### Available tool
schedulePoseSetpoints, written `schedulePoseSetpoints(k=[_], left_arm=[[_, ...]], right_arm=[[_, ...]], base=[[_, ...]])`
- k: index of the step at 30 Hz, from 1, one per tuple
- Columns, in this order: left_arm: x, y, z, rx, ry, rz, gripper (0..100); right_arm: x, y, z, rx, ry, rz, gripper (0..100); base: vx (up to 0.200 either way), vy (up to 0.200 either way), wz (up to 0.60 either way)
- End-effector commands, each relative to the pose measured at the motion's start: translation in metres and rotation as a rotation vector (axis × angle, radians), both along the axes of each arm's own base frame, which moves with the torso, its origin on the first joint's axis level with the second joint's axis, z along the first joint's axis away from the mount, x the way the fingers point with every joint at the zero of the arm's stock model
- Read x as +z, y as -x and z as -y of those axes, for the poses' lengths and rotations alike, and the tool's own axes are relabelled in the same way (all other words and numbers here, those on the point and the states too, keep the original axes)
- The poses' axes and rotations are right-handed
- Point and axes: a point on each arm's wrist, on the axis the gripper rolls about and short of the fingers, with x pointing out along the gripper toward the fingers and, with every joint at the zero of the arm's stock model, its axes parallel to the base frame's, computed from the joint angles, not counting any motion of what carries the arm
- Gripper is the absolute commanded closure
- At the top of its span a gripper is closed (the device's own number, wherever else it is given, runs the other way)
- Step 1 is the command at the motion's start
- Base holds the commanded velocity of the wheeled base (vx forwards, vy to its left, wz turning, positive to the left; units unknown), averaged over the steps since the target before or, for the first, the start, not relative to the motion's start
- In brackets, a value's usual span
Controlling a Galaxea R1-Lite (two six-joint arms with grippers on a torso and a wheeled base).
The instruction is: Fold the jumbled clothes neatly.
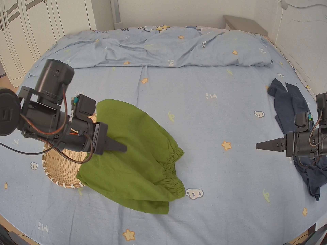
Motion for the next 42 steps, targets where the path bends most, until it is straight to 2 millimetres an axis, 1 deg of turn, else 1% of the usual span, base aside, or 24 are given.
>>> schedulePoseSetpoints(k=[1, 3, 4, 9, 12, 15, 16, 17, 18, 20, 21, 22, 24, 25, 27, 29, 30, 31, 34, 35, 36, 37, 39, 42], left_arm=[[0.019, 0.012, -0.019, 0.056, 0.025, 0.122, 100], [0.023, 0.009, -0.028, 0.09, 0.044, 0.184, 100], [0.023, 0.009, -0.028, 0.09, 0.044, 0.184, 100], [0.032, 0.0, -0.061, 0.223, 0.111, 0.398, 100], [0.034, -0.007, -0.079, 0.295, 0.126, 0.483, 100], [0.035, -0.008, -0.081, 0.303, 0.126, 0.489, 100], [0.035, -0.011, -0.097, 0.364, 0.122, 0.505, 100], [0.035, -0.011, -0.097, 0.364, 0.122, 0.505, 100], [0.024, -0.011, -0.103, 0.393, 0.121, 0.452, 100], [0.012, -0.011, -0.106, 0.418, 0.123, 0.405, 100], [0.012, -0.011, -0.106, 0.418, 0.123, 0.405, 100], [0.006, -0.01, -0.109, 0.436, 0.119, 0.38, 100], [-0.009, -0.008, -0.123, 0.49, 0.1, 0.334, 100], [-0.01, -0.008, -0.124, 0.493, 0.098, 0.328, 100], [-0.027, -0.006, -0.126, 0.507, 0.086, 0.262, 100], [-0.051, -0.012, -0.129, 0.524, 0.064, 0.176, 100], [-0.051, -0.012, -0.129, 0.524, 0.064, 0.176, 100], [-0.074, -0.021, -0.138, 0.567, 0.041, 0.09, 100], [-0.102, -0.04, -0.156, 0.624, 0.022, -0.012, 100], [-0.105, -0.044, -0.157, 0.627, 0.02, -0.019, 100], [-0.114, -0.053, -0.164, 0.647, 0.018, -0.05, 100], [-0.114, -0.053, -0.165, 0.649, 0.018, -0.053, 100], [-0.125, -0.062, -0.17, 0.666, 0.013, -0.107, 100], [-0.129, -0.07, -0.172, 0.682, -0.009, -0.148, 100]], right_arm=[[0.0, 0.0, 0.0, 0.002, 0.001, -0.001, 0], [0.0, 0.0, 0.0, 0.001, 0.0, 0.001, 0], [0.0, 0.0, 0.0, 0.001, 0.0, 0.001, 0], [0.0, 0.0, 0.0, 0.0, 0.0, 0.001, 0], [0.001, 0.0, 0.0, -0.001, -0.002, 0.002, 0], [0.001, 0.0, 0.0, -0.001, -0.002, 0.002, 0], [0.001, 0.0, 0.0, -0.003, -0.002, 0.002, 0], [0.001, 0.0, 0.0, -0.003, -0.002, 0.002, 0], [0.001, 0.0, 0.001, -0.004, -0.003, 0.002, 0], [0.001, 0.0, 0.001, -0.004, -0.002, 0.004, 0], [0.001, 0.0, 0.001, -0.004, -0.002, 0.004, 0], [0.001, 0.0, 0.001, -0.005, -0.004, 0.003, 0], [0.002, 0.0, 0.001, -0.005, -0.004, 0.006, 0], [0.002, 0.0, 0.001, -0.003, -0.004, 0.006, 0], [0.001, 0.0, 0.001, -0.002, -0.004, 0.004, 0], [0.001, 0.0, 0.0, 0.001, -0.004, 0.003, 0], [0.001, 0.0, 0.0, 0.001, -0.004, 0.003, 0], [0.001, 0.001, 0.0, 0.003, -0.003, 0.001, 0], [0.0, 0.001, 0.0, 0.004, -0.002, 0.001, 0], [0.0, 0.001, 0.0, 0.003, -0.003, 0.0, 0], [0.0, 0.001, 0.0, 0.005, -0.002, 0.001, 0], [0.001, 0.001, 0.0, 0.005, -0.003, 0.002, 0], [0.0, 0.001, 0.0, 0.005, -0.002, -0.001, 0], [-0.001, 0.001, -0.001, 0.007, -0.001, -0.005, 0]], base=[[0.0, 0.0, 0.0], [0.0, 0.0, 0.0], [0.0, 0.0, 0.0], [0.0, 0.0, 0.0], [0.0, 0.0, 0.0], [0.0, 0.0, 0.0], [0.0, 0.0, 0.0], [0.0, 0.0, 0.0], [0.0, 0.0, 0.0], [0.0, 0.0, 0.0], [0.0, 0.0, 0.0], [0.0, 0.0, 0.0], [0.0, 0.0, 0.0], [0.0, 0.0, 0.0], [0.0, 0.0, 0.0], [0.0, 0.0, 0.0], [0.0, 0.0, 0.0], [0.0, 0.0, 0.0], [0.0, 0.0, 0.0], [0.0, 0.0, 0.0], [0.0, 0.0, 0.0], [0.0, 0.0, 0.0], [0.0, 0.0, 0.0], [0.0, 0.0, 0.0]])
